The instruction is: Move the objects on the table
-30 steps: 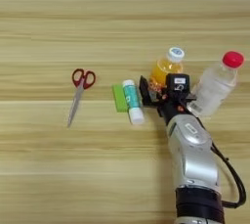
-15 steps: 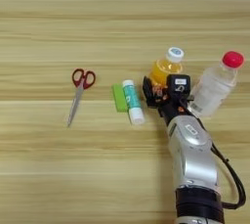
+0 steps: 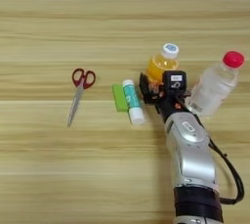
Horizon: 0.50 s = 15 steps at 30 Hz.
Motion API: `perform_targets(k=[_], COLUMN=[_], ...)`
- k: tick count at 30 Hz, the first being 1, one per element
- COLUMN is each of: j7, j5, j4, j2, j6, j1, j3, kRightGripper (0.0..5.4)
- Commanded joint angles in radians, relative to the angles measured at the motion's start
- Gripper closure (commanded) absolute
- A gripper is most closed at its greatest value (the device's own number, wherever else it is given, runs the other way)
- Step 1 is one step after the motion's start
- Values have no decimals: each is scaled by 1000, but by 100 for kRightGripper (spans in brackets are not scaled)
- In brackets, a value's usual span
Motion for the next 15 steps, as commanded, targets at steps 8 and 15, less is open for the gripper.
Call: perform_targets(k=[8,15], j7=[-16,-7], j5=[8,5], j4=[-209,-290], j2=[-7,33], j6=[25,72], j1=[-122,-133], j3=[34,100], kRightGripper=[196,196])
